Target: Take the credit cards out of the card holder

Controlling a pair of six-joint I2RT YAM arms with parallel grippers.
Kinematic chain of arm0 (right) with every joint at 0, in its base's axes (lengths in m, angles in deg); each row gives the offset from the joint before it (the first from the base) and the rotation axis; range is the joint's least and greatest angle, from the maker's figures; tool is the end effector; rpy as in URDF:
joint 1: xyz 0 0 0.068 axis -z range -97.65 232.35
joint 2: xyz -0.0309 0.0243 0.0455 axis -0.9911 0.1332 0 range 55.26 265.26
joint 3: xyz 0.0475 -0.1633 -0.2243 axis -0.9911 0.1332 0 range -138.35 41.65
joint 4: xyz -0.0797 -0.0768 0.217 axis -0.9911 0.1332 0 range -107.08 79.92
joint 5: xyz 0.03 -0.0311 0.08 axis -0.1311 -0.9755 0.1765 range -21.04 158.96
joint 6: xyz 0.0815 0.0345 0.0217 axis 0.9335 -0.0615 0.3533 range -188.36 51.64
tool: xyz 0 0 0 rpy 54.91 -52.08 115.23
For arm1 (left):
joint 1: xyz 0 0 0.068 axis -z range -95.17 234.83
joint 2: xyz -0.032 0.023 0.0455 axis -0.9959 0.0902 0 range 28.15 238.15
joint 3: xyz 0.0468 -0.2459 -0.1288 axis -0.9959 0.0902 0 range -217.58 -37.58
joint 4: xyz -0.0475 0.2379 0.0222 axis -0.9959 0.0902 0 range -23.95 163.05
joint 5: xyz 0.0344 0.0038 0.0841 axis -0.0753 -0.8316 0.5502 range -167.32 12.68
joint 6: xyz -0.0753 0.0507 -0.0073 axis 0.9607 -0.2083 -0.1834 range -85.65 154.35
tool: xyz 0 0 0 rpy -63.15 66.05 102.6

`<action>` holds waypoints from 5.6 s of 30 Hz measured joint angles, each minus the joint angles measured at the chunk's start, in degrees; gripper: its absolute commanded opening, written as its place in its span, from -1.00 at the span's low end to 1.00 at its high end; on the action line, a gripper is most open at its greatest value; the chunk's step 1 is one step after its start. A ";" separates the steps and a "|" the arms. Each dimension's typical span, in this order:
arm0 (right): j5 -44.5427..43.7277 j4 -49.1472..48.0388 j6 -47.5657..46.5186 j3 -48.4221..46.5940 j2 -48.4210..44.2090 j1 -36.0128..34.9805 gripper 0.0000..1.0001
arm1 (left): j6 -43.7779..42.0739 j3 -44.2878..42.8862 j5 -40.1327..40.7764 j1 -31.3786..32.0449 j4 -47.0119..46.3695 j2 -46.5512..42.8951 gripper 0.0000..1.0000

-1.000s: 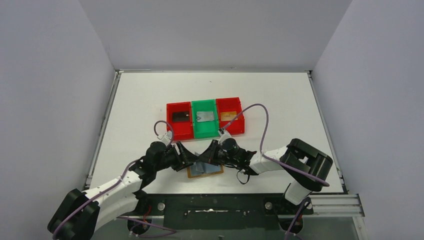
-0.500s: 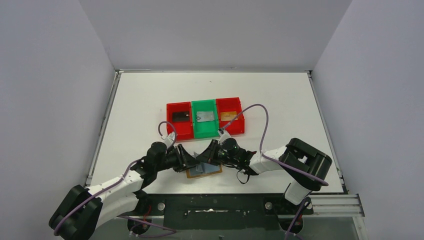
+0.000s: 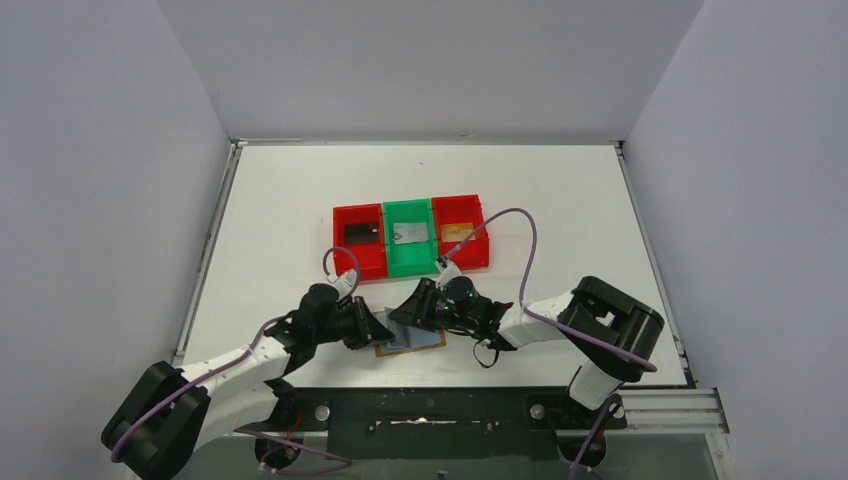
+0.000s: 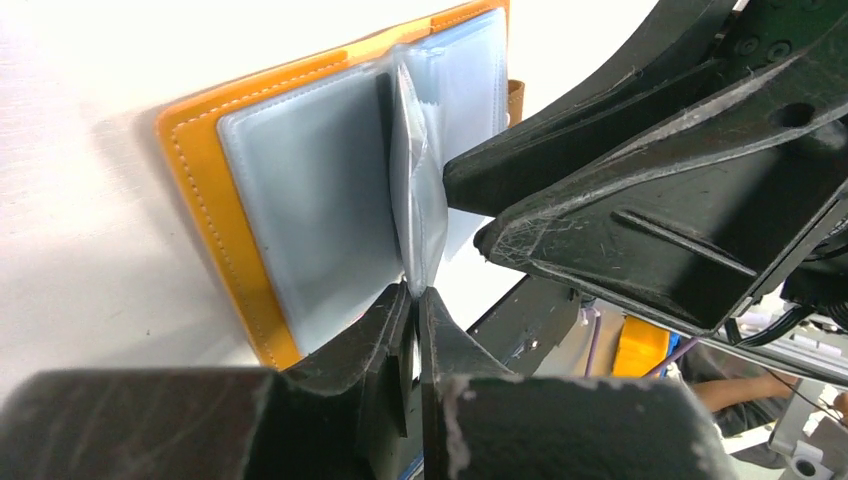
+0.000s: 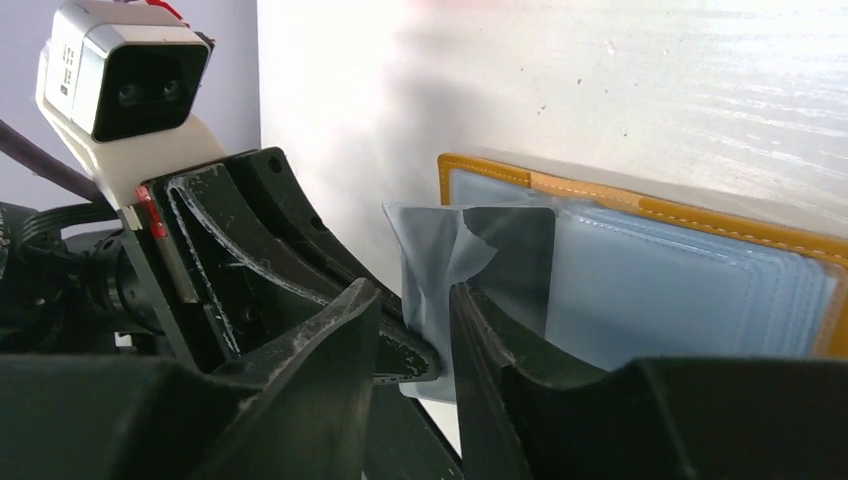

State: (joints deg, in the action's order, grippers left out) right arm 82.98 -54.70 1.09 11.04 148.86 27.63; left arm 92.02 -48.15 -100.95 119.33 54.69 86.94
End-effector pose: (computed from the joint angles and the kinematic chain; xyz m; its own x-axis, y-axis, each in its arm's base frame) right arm 0.1754 0.2820 0.1463 -0.9468 0.2348 -0.2200 -0.0906 0.4615 0.8825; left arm 0.1403 -0.1362 0.1293 -0.9263 -0.3026 -0.2246 0.0011 0.5938 -0.8046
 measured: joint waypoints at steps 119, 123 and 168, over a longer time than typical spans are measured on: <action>-19.96 42.84 -2.69 -9.60 -5.53 -1.51 -0.66 | 6.36 -8.55 12.90 9.51 -6.67 18.80 -0.97; -19.91 42.27 -2.45 -9.22 -5.53 -1.49 -0.66 | 6.43 -8.44 12.22 9.25 -7.43 19.02 -1.00; -19.63 41.33 -1.22 -8.72 -5.60 -1.07 -0.63 | 7.72 -6.62 11.89 9.22 -10.08 18.29 -1.00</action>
State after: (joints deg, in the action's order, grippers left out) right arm 63.36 -13.37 -0.13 2.32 143.27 26.56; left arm 99.73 -54.77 -89.06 128.55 44.62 105.23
